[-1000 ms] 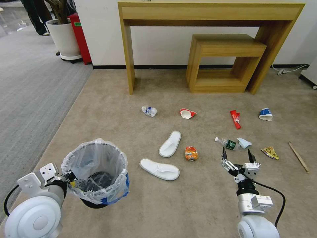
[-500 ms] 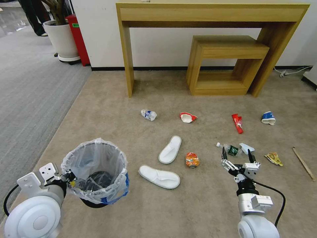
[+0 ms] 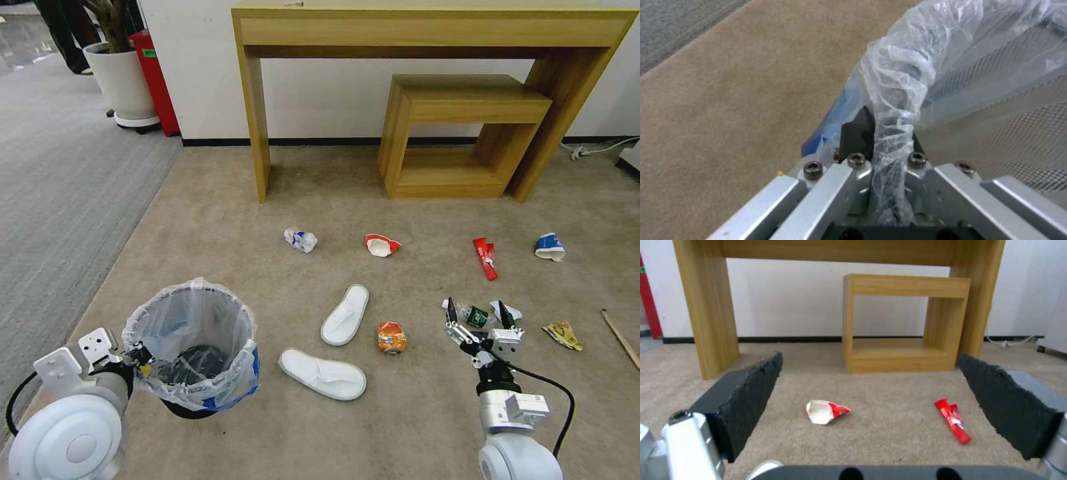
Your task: Pick up the trash bin and place the garbage on the floor into it.
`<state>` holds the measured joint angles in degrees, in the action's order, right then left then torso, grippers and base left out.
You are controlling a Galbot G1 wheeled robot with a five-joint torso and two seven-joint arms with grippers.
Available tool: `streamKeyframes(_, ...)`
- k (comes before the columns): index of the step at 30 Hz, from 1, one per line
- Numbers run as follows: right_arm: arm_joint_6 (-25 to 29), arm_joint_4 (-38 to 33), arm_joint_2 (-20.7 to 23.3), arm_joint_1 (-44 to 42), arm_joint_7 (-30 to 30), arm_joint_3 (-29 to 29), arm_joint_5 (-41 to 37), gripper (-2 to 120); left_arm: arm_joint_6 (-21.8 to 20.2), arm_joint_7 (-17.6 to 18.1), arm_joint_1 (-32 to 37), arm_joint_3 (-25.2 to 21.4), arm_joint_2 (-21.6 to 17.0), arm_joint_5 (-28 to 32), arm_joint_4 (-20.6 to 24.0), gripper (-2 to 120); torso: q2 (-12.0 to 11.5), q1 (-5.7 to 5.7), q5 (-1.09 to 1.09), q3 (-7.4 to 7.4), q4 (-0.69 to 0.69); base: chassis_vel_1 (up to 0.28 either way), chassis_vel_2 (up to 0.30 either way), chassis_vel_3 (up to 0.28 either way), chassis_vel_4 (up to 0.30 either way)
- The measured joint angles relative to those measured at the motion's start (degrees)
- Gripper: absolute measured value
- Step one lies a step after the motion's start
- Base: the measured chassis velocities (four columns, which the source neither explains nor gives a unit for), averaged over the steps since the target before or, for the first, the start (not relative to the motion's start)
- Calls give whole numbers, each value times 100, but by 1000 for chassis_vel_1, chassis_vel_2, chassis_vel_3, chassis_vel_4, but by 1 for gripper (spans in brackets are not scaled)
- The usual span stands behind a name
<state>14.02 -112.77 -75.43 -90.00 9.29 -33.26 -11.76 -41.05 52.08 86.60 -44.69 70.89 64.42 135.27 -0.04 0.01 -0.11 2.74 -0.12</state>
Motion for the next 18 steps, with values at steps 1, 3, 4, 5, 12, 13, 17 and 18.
streamKeyframes(1,5,4,0,5,0,0,0,100,1,-1,-4,3,5,-1,-9,1,0,0,0,0,0,-74,76,75,-73)
streamKeyframes(3,17,11,0,12,0,0,0,100,1,-1,-6,4,7,-2,-12,1,0,0,0,0,0,-84,62,75,-73)
streamKeyframes(4,55,36,0,30,-1,3,9,100,2,-8,-9,9,8,-10,-21,1,0,0,0,0,0,-84,71,83,-67)
streamKeyframes(5,74,53,0,45,0,8,15,100,3,-11,-12,9,9,-12,-28,1,0,0,0,1,0,-74,71,83,-56)
streamKeyframes(12,98,88,12,83,-38,32,-17,100,6,-27,-22,11,4,-26,-57,1,0,0,0,0,0,-27,42,41,-27)
streamKeyframes(13,98,88,12,83,-38,32,-17,100,6,-27,-22,11,4,-26,-57,1,0,0,0,0,0,0,0,0,0)
streamKeyframes(17,134,132,59,133,-133,69,-117,100,8,-41,-29,19,3,-39,-92,1,0,0,0,0,0,0,0,0,0)
streamKeyframes(18,134,132,59,133,-133,69,-117,100,8,-41,-29,19,3,-39,-92,1,0,0,0,0,0,0,0,0,0)
